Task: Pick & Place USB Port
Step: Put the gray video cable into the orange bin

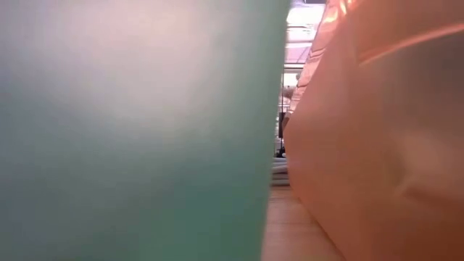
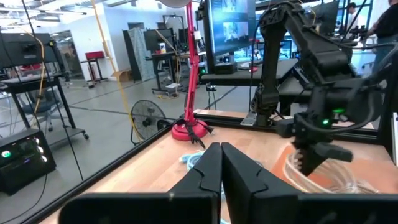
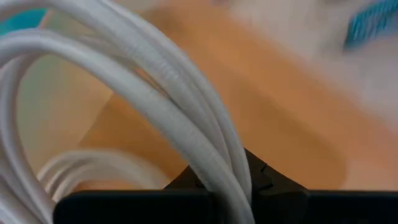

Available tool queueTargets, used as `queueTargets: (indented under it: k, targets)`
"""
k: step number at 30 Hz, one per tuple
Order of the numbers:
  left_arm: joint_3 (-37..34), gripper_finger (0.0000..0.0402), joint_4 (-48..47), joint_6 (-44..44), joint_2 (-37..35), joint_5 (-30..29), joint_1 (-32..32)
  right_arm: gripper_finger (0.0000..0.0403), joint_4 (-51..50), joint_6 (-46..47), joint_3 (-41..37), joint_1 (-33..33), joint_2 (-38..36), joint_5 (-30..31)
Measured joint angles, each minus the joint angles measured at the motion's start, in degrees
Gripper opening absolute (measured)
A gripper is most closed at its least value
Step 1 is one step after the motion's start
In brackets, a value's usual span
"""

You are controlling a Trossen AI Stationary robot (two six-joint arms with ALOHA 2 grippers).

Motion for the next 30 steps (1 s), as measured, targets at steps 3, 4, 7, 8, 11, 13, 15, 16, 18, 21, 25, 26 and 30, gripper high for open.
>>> queueTargets:
  k: [3,4,7,8,11,13,15,16,18,21,25,26,30]
  targets:
    - [0.0,0.0014,-0.3,0.0,0.0,0.0,0.0,0.0007,-0.8,-1.4,-0.3,-1.4,0.0,0.2]
    - [0.0,0.0012,-0.4,0.0,0.0,0.0,0.0,0.0007,-1.3,-1.5,-0.3,-1.7,0.0,0.2]
    - [0.0,0.0004,-0.4,0.0,0.0,0.6,0.0,0.0007,-2.9,-1.4,-0.3,-2.0,0.0,0.2]
    - [0.0,0.0003,-0.4,0.0,0.0,0.9,0.0,0.0007,-3.2,-1.1,-0.3,-1.9,0.0,0.0]
    - [0.0,0.0007,-0.4,0.0,0.0,1.1,0.0,0.0007,-3.8,0.2,-0.3,-1.7,0.0,-1.8]
    - [0.0,0.0012,-0.4,-0.2,0.0,1.1,0.0,0.0007,-4.3,1.0,-0.3,-1.4,0.0,-2.8]
    - [0.0,0.0013,-0.4,-0.4,0.0,1.1,0.0,0.0007,-5.4,2.1,-0.3,-1.0,0.0,-3.2]
    - [0.0,0.0013,-0.4,-0.4,0.0,1.1,0.0,0.0007,-6.3,2.7,-0.3,-1.0,0.0,-3.8]
    - [0.0,0.0008,-0.4,-0.5,0.0,1.1,0.0,0.0007,-8.4,3.8,-0.3,-0.8,0.0,-4.4]
    - [0.0,0.0003,-0.4,-0.5,0.0,1.2,0.0,0.0009,-10.3,5.1,-0.3,-0.6,0.0,-4.3]
    - [0.0,0.0012,-0.4,-0.5,0.0,1.3,0.0,0.0039,-9.1,4.4,-0.3,-0.6,0.0,-2.6]
    - [0.0,0.0015,-0.4,-0.5,0.0,1.3,0.0,0.0046,-9.0,4.1,-0.3,-0.6,0.0,-2.6]
    - [0.0,0.0018,-0.4,-0.5,0.0,1.3,0.0,0.0069,-8.7,3.5,-0.3,-0.7,0.0,-0.5]
